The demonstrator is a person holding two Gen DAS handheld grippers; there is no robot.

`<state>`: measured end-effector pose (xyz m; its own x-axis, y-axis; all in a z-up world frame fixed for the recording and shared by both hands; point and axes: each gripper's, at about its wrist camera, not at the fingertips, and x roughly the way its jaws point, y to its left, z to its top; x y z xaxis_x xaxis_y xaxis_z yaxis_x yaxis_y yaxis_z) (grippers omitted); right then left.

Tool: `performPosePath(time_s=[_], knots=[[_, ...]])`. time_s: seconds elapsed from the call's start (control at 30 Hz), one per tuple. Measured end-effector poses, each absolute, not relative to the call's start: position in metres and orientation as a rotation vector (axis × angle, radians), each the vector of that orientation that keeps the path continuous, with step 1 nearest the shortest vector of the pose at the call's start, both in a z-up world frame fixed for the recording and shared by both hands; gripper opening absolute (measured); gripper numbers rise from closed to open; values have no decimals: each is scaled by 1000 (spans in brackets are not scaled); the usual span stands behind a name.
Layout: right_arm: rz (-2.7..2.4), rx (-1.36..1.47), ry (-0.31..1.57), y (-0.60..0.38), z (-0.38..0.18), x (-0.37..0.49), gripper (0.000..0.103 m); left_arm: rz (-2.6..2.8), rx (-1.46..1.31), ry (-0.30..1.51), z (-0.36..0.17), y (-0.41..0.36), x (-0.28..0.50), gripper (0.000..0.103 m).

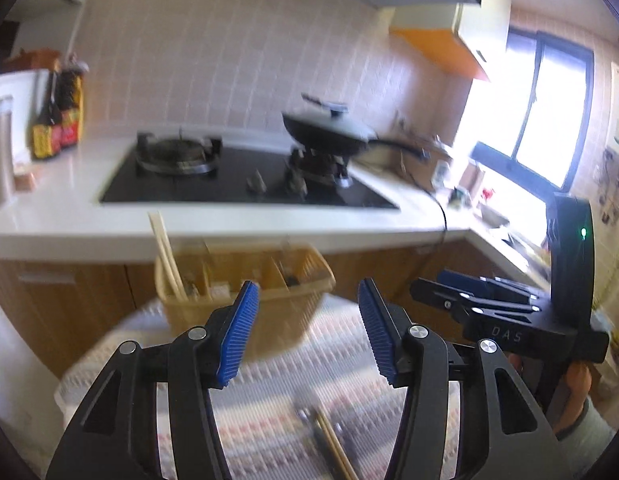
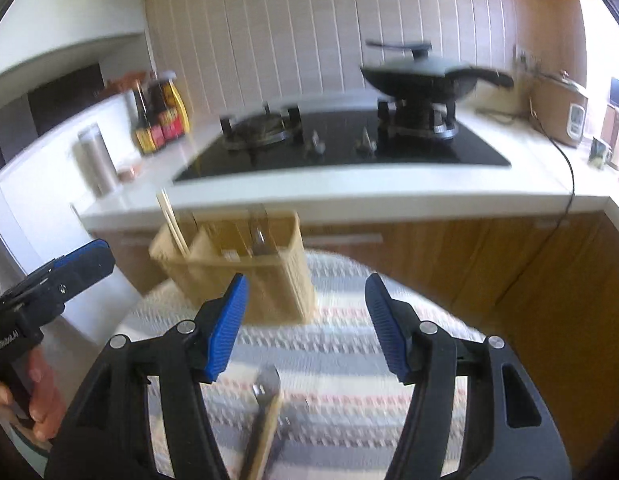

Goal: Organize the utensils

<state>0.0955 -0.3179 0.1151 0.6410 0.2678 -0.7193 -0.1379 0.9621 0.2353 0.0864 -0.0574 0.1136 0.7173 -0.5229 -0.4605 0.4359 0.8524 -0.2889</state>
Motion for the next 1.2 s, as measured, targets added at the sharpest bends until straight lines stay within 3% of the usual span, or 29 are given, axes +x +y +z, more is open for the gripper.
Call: performPosePath(time_s=[0.13,0.3,0.53,0.93,1.2], knots=[[231,116,957,-314,89,86,52,-513,-94,665,85,-73,83,49],[252,111,1156,-308,39,82,40,-543,-12,894,24,-97,87,49],[242,184,1305,-321,-1,82,36,-532,71,1120,-50,-128,98,37],[269,188,1335,-326,-9,82,36,-505,73,1147,-72,-144,114,9],[328,170,1372,-305,-23,81,36,-574,-100,1137,-55,-106,107,9]])
